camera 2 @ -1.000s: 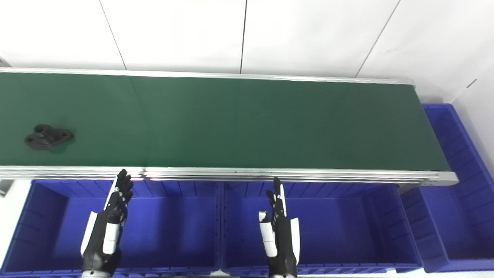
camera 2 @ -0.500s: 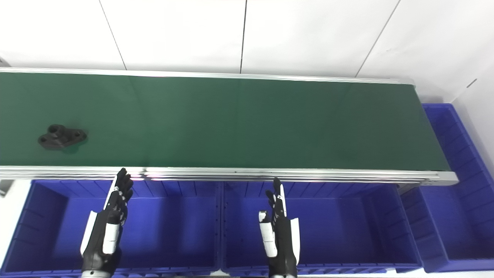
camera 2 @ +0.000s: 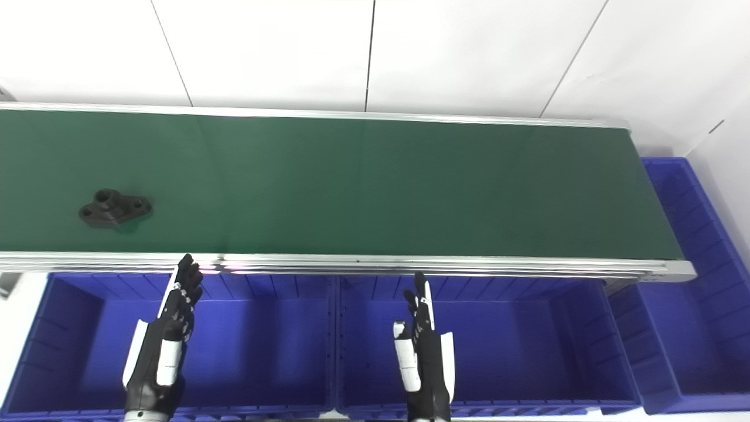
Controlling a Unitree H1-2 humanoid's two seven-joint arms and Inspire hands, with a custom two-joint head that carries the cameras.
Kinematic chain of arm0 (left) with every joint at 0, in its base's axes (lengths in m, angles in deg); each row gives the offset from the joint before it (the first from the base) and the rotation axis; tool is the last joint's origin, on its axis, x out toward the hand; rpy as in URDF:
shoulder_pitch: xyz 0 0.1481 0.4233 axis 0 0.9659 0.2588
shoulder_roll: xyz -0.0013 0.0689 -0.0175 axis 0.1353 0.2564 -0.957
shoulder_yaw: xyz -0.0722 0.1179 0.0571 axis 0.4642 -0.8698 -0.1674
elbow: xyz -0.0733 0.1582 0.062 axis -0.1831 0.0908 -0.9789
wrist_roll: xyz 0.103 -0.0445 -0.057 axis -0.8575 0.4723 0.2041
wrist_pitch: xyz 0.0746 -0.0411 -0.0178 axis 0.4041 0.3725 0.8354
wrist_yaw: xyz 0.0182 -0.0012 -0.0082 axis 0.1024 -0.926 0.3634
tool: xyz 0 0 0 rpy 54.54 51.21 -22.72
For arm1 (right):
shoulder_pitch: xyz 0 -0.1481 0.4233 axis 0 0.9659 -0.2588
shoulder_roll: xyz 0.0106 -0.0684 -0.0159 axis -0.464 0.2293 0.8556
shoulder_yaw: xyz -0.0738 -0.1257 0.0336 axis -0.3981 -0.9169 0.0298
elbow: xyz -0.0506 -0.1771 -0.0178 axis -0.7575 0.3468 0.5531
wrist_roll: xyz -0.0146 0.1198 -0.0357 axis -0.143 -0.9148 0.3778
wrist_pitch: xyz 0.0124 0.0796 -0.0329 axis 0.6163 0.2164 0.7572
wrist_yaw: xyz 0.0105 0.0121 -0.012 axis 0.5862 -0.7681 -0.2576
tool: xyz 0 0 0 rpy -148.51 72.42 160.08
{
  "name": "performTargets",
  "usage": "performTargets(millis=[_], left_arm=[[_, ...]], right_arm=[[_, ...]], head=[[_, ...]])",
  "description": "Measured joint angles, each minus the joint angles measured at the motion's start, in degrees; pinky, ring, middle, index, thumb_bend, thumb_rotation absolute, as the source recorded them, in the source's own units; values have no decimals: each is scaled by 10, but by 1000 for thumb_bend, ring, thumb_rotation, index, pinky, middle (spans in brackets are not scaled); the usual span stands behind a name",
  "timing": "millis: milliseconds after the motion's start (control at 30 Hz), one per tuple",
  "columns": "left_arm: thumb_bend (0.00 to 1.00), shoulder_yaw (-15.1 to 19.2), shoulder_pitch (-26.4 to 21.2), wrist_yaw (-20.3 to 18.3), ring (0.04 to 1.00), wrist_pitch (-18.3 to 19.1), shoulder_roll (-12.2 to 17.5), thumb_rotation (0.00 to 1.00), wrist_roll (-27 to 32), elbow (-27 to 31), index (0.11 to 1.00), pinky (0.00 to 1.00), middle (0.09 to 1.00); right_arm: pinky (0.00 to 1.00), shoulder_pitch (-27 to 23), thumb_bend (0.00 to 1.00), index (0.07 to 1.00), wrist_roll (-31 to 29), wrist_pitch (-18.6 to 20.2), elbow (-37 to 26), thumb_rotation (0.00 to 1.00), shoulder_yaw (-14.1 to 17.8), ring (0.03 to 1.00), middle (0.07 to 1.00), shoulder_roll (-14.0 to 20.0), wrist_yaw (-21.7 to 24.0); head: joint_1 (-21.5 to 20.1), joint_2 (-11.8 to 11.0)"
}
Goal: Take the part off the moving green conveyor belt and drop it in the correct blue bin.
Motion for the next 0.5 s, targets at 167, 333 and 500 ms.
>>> performTargets(millis=[167, 333, 500], left_arm=[[853, -10, -1, 6, 973, -8, -6, 989, -15, -33, 1000, 980, 998], [843, -26, -2, 25, 960, -20, -23, 957, -45, -59, 1000, 940, 995], [852, -34, -6, 46, 957, -29, -43, 934, -67, -76, 1000, 908, 987]], right_arm=[[984, -3, 716, 1000, -13, -5, 21, 917, 2, 971, 1000, 6, 5], [1000, -9, 695, 1000, -46, -7, 28, 733, 14, 975, 1000, 31, 25], [1000, -12, 724, 1000, -62, -8, 40, 697, 27, 979, 1000, 52, 35]], head=[[58, -30], [97, -47], [127, -57]])
